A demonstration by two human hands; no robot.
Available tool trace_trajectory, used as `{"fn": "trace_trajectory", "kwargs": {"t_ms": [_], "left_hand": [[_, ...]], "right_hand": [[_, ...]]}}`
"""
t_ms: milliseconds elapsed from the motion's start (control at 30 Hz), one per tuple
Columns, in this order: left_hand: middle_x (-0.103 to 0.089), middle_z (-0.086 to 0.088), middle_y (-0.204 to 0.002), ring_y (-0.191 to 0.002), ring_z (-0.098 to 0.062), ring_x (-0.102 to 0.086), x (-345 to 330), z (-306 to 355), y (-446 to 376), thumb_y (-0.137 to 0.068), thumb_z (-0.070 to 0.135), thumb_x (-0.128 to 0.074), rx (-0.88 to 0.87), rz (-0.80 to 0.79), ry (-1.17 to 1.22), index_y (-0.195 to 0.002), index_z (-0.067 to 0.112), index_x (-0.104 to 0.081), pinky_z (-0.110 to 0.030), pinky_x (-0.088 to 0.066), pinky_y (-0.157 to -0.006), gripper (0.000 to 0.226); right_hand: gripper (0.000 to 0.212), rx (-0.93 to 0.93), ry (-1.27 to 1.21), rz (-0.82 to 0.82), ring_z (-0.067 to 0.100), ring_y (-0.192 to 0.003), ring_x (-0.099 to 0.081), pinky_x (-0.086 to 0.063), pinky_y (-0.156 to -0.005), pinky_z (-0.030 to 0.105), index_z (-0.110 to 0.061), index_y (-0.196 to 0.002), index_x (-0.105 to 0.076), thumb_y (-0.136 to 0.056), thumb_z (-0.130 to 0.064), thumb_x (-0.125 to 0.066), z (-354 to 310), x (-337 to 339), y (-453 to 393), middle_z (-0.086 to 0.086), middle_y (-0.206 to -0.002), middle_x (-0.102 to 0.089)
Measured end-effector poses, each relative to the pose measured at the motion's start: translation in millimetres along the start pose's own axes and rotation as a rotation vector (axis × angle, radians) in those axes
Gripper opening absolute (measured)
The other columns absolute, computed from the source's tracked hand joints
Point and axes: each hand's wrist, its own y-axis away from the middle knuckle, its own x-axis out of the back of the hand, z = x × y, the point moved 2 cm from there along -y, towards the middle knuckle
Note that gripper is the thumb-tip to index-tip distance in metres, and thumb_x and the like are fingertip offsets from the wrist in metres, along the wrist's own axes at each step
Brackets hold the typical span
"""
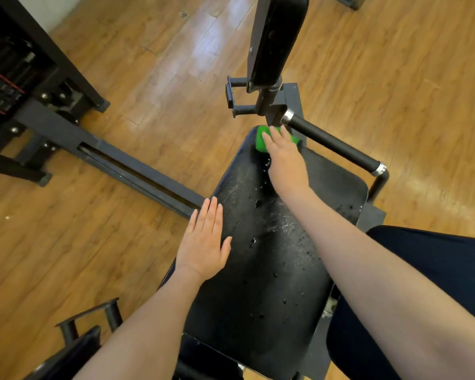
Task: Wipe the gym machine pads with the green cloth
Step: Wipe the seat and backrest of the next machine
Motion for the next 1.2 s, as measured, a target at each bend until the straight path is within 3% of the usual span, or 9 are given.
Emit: {"fn": "trace_trajectory", "kwargs": {"t_ms": [33, 167, 300, 500, 700, 967, 1067, 1133, 1200], "left_hand": [[-0.002, -0.012, -0.154, -0.143, -0.025, 0.002, 0, -1, -1, -0.098, 0.044, -0.031, 0.005, 0.000, 0.003, -0.147, 0.006, -0.008, -0.043, -0.004, -0.116, 0.065], [-0.034, -0.017, -0.151, -0.140, -0.027, -0.020, 0, -3, -1, -0.092, 0.043, -0.030, 0.007, 0.010, -0.029, -0.143, -0.001, -0.034, -0.046, -0.023, -0.111, 0.068], [-0.023, -0.015, -0.152, -0.142, -0.027, -0.017, 0, -2, 1, -0.093, 0.044, -0.024, 0.011, -0.003, -0.014, -0.143, 0.002, -0.023, -0.045, -0.021, -0.113, 0.066], [-0.042, -0.020, -0.147, -0.139, -0.027, -0.025, 1, -3, 0, -0.092, 0.042, -0.030, 0.012, -0.029, -0.043, -0.139, -0.003, -0.045, -0.047, -0.026, -0.109, 0.067], [-0.041, -0.021, -0.147, -0.139, -0.032, -0.033, 5, 0, 0, -0.092, 0.040, -0.028, 0.007, -0.044, -0.017, -0.140, -0.004, -0.043, -0.047, -0.026, -0.110, 0.067], [-0.041, -0.022, -0.147, -0.138, -0.033, -0.037, 10, 3, 0, -0.092, 0.040, -0.028, 0.006, -0.064, -0.004, -0.139, -0.005, -0.044, -0.047, -0.027, -0.110, 0.067], [-0.028, -0.020, -0.154, -0.145, -0.030, -0.019, 13, 6, 0, -0.098, 0.037, -0.034, 0.009, -0.047, -0.007, -0.145, -0.002, -0.035, -0.044, -0.015, -0.115, 0.062], [-0.006, -0.016, -0.161, -0.147, -0.026, 0.004, 18, 8, 1, -0.102, 0.039, -0.031, 0.023, -0.097, -0.006, -0.153, 0.003, -0.015, -0.041, 0.003, -0.116, 0.065], [0.007, -0.014, -0.161, -0.148, -0.027, 0.012, 23, 10, 6, -0.102, 0.046, -0.024, 0.064, -0.118, -0.051, -0.154, 0.007, 0.000, -0.040, 0.011, -0.113, 0.069]], "right_hand": [[0.058, 0.051, 0.022, -0.021, 0.025, -0.144, -0.010, -0.018, -0.116, 0.038, -0.007, -0.146, -0.026, -0.092, 0.008, -0.040, -13, -7, -10, 0.008, -0.155, -0.021], [0.053, 0.126, 0.137, -0.149, 0.027, -0.144, -0.008, -0.016, -0.116, 0.038, -0.006, -0.147, -0.021, -0.096, 0.002, -0.033, -26, -34, -19, 0.010, -0.156, -0.016], [0.057, 0.138, 0.212, -0.161, 0.027, -0.144, -0.009, -0.016, -0.116, 0.039, -0.006, -0.148, -0.016, -0.096, 0.000, -0.036, 4, -34, 4, 0.010, -0.156, -0.013], [0.060, 0.051, 0.227, -0.230, 0.025, -0.145, -0.005, -0.011, -0.117, 0.039, -0.007, -0.148, -0.016, -0.094, 0.003, -0.038, 63, -17, 51, 0.007, -0.157, -0.009], [0.062, -0.096, 0.255, -0.260, 0.027, -0.145, -0.006, -0.012, -0.116, 0.039, -0.005, -0.148, -0.016, -0.092, 0.005, -0.042, 110, -3, 97, 0.010, -0.157, -0.011], [0.058, -0.262, 0.314, -0.297, 0.030, -0.144, -0.009, -0.015, -0.117, 0.038, -0.003, -0.148, -0.013, -0.095, 0.001, -0.036, 122, -1, 126, 0.014, -0.156, -0.009], [0.056, -0.293, 0.361, -0.320, 0.031, -0.143, -0.011, -0.017, -0.117, 0.038, -0.002, -0.148, -0.012, -0.096, -0.002, -0.034, 122, 0, 130, 0.015, -0.156, -0.010], [0.055, -0.303, 0.371, -0.332, 0.031, -0.143, -0.013, -0.019, -0.116, 0.038, -0.001, -0.147, -0.014, -0.097, -0.003, -0.034, 119, 4, 129, 0.015, -0.156, -0.012], [0.054, -0.329, 0.323, -0.310, 0.030, -0.143, -0.014, -0.021, -0.115, 0.038, -0.002, -0.146, -0.019, -0.095, 0.000, -0.036, 115, 11, 125, 0.015, -0.155, -0.016]]}}
